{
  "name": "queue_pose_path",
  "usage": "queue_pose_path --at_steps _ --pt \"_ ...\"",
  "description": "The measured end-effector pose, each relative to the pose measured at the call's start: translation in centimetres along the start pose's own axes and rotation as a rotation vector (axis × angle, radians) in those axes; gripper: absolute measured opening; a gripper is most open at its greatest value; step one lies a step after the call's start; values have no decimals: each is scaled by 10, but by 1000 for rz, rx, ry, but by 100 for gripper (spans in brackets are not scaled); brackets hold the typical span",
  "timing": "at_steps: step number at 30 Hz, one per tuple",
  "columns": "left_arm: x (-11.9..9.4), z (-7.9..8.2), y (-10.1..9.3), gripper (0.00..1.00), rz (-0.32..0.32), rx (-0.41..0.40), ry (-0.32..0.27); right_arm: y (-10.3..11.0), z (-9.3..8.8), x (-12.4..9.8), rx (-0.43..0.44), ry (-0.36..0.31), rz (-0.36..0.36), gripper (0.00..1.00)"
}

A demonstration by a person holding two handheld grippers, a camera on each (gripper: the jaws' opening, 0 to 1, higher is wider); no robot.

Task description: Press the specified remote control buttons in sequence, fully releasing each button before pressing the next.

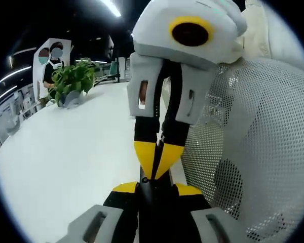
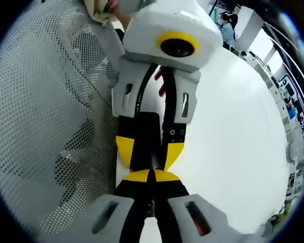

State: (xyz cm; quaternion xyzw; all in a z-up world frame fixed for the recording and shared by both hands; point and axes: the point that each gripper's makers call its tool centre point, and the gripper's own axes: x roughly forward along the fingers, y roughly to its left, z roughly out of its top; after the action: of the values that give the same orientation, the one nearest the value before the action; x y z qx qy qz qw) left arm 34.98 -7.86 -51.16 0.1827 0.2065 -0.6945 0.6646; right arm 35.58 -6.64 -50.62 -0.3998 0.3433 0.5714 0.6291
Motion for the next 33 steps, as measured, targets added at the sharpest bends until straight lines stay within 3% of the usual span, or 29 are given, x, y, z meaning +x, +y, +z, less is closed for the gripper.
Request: queue_pose_path --at_steps 6,21,27,31,33 --pt "0 1 0 27 4 -22 -17 -2 -1 -1 125 -37 41 0" --pt "1 1 0 26 6 -45 -24 4 -2 -1 74 1 42 0" --pt "0 1 0 26 7 -55 -34 4 -1 1 -6 79 32 0" --pt "0 2 1 26 8 -62 -39 2 -1 2 43 91 41 0" --pt "1 1 1 26 8 -61 -39 2 -1 1 99 54 30 0"
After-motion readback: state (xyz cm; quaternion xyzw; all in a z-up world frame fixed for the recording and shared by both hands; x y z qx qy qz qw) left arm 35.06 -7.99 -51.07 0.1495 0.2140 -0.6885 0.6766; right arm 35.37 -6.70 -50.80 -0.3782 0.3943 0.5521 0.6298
